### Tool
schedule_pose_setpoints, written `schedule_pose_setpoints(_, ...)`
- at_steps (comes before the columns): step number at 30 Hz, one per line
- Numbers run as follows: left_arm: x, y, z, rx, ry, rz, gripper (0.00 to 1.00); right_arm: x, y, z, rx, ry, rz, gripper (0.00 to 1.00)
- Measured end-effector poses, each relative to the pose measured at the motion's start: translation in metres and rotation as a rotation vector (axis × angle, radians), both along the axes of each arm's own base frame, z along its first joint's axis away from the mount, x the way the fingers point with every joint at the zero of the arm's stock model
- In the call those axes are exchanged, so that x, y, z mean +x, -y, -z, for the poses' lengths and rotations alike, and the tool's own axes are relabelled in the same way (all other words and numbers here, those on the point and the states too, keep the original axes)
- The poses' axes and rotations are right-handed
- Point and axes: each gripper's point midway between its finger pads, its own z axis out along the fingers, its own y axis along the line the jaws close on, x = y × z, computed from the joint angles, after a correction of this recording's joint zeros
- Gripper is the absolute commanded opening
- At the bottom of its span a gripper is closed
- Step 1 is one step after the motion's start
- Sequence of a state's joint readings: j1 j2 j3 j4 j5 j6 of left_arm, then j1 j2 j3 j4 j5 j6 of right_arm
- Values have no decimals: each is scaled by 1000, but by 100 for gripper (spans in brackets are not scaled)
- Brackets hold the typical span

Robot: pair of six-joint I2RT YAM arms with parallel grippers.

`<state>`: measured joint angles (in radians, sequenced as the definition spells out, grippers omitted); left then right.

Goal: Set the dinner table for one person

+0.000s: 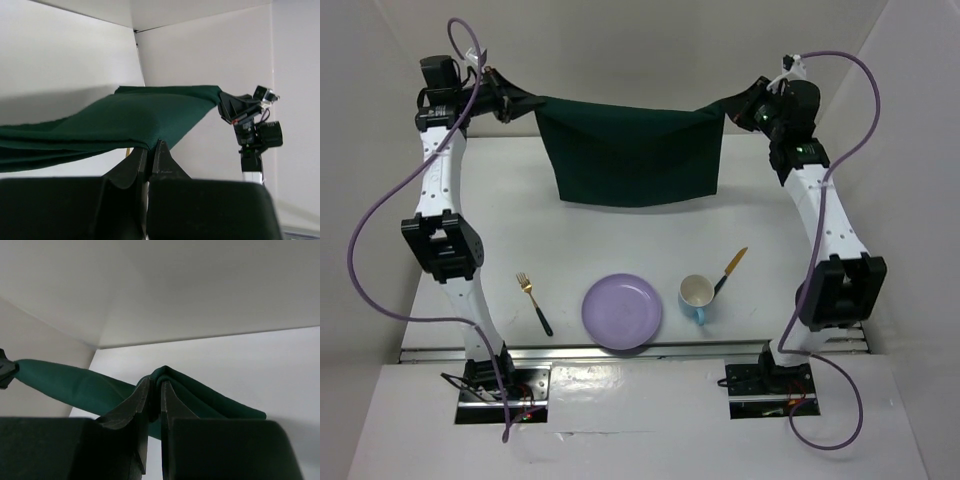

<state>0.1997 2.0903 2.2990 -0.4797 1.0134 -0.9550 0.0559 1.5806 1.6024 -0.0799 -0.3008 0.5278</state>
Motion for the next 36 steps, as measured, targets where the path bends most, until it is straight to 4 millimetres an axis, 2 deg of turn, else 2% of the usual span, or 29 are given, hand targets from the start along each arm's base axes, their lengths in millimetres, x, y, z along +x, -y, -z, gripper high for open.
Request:
schedule_pose_setpoints(4,30,1,11,-52,11,12,0,37,2,8,-2,11,8,0)
schedule_pose_setpoints(7,41,0,11,-84,30,20,0,43,1,7,-4,27,7,0)
schedule_pose_setpoints(11,40,2,5,-95,60,41,0,42,3,-2,-11,81,12,0)
schedule_pose_setpoints(14,21,5,21,-88,17,45,0,23,5,26,-17,45,16,0)
schedule_pose_setpoints(17,-11,10,57,-71,-71,49,0,-2,6,73,-24,-52,14,2)
schedule_pose_setpoints(18,-26,12,74,-61,-114,48,15,-12,7,90,-28,-84,13,27)
schedule_pose_setpoints(19,-42,14,92,-46,-154,47,64,-27,7,114,-36,-138,10,46)
schedule_pose_setpoints(20,-59,16,112,-34,-211,46,88,-38,8,134,-39,-187,8,64)
schedule_pose_setpoints(21,-75,18,130,-15,-260,45,100,-51,8,154,-49,-225,3,83)
schedule_pose_setpoints(24,-114,16,183,57,-432,16,100,-95,11,204,-72,-360,-4,92)
schedule_pose_setpoints(26,-124,9,203,115,-504,-10,100,-117,12,221,-80,-426,-6,92)
schedule_pose_setpoints(27,-127,4,208,143,-519,-24,100,-123,13,223,-84,-442,-4,92)
schedule_pose_setpoints(29,-127,-5,211,188,-526,-48,100,-127,16,220,-93,-449,10,91)
schedule_pose_setpoints(31,-122,-13,211,236,-509,-76,100,-126,19,216,-101,-452,23,86)
schedule_pose_setpoints(32,-121,-15,211,256,-503,-87,97,-124,20,214,-104,-454,29,81)
schedule_pose_setpoints(33,-119,-17,211,280,-498,-95,94,-122,21,212,-107,-453,32,67)
schedule_pose_setpoints(34,-117,-18,211,307,-488,-103,91,-118,22,210,-112,-458,36,60)
schedule_pose_setpoints(36,-112,-18,211,359,-478,-119,79,-107,22,209,-116,-471,39,43)
